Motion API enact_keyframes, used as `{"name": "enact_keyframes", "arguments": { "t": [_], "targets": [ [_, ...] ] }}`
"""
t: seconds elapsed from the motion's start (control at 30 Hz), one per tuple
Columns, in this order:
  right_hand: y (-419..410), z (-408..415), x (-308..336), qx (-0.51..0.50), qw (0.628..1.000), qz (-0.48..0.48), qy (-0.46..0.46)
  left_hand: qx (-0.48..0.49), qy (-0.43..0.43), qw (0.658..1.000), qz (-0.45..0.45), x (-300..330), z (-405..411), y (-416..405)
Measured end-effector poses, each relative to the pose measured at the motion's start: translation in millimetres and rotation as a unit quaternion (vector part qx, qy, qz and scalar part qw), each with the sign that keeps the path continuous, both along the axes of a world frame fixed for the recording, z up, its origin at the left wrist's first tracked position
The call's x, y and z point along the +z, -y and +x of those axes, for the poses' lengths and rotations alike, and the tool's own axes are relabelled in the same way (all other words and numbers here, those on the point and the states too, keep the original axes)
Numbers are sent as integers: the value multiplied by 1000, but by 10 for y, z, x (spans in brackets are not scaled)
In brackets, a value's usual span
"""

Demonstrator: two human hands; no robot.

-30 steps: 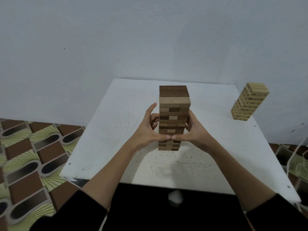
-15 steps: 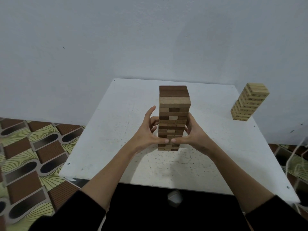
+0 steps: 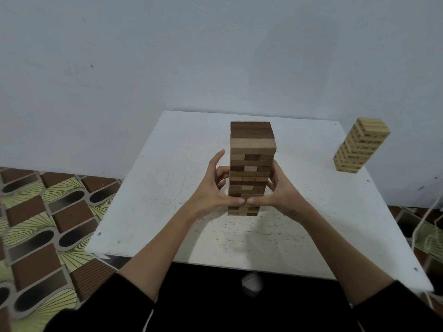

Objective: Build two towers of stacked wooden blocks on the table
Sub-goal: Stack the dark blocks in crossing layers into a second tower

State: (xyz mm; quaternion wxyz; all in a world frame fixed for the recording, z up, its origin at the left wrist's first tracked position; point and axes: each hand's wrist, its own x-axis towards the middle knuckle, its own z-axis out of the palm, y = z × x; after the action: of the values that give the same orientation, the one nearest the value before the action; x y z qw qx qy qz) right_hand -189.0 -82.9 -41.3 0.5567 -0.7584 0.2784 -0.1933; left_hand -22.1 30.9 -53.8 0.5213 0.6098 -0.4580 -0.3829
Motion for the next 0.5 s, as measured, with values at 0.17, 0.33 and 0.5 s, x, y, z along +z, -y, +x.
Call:
{"name": "enact_keyframes", "arguments": {
  "t": [0.17, 0.33, 0.5],
  "targets": [
    [-7, -2, -4, 7, 1000, 13, -4, -5, -2, 1000, 3, 7, -1, -2],
    [-11, -26, -48, 18, 1000, 10, -9, -21, 5, 1000, 11, -14, -5, -16],
    [-24, 13, -59, 10, 1000, 13, -12, -13, 10, 1000, 14, -23, -25, -4]
  ]
}}
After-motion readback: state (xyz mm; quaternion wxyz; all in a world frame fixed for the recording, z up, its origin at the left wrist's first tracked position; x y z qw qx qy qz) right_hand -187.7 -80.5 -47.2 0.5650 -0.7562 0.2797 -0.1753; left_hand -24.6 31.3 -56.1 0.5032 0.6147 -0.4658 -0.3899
